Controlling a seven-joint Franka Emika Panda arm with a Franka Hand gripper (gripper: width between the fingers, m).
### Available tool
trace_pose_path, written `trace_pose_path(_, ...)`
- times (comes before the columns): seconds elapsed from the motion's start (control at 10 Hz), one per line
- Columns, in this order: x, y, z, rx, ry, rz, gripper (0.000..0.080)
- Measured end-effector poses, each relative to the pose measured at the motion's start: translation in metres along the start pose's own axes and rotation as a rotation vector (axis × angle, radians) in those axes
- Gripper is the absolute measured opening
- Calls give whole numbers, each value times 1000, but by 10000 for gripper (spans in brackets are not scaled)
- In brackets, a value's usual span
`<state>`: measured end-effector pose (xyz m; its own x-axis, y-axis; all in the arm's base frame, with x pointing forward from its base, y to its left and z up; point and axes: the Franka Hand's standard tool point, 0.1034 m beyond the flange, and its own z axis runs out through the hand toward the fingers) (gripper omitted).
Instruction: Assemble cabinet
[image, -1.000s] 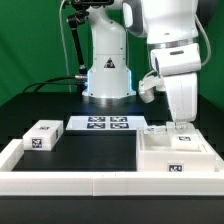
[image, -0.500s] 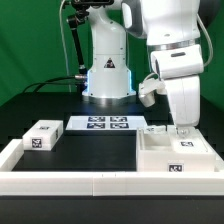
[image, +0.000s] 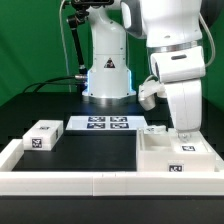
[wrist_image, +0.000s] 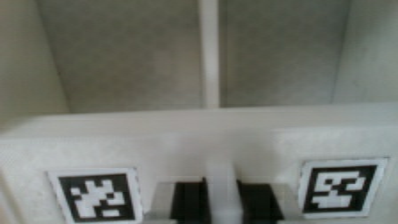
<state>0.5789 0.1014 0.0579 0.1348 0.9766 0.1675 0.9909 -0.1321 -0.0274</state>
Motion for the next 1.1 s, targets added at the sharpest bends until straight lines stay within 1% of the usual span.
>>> trace_pose_path(0.1,0,0,0,0,0,0,68)
trace_pose_path(0.2,0,-1,0,-2,0,4,138)
trace_pose_path(0.3,0,-3,0,-8,1,10,138)
trace_pose_path(0.4,-1,-6,-1,-7,-3,9,272)
trace_pose_path(0.5,-1,-8,-4,-8,-6,6,449)
trace_pose_path(0.6,-1,-9,-10,-15,-10,4,584)
trace_pose_path(0.7,-1,-10,-16,-21,-16,1,584)
trace_pose_path(0.8,-2,-16,-25,-28,-26,-3,740)
trace_pose_path(0.9,-3,-27,-32,-28,-39,-12,781)
trace_pose_path(1.0,-5,-39,-34,-24,-50,-24,781)
trace_pose_path(1.1,-9,-52,-34,-17,-61,-39,797)
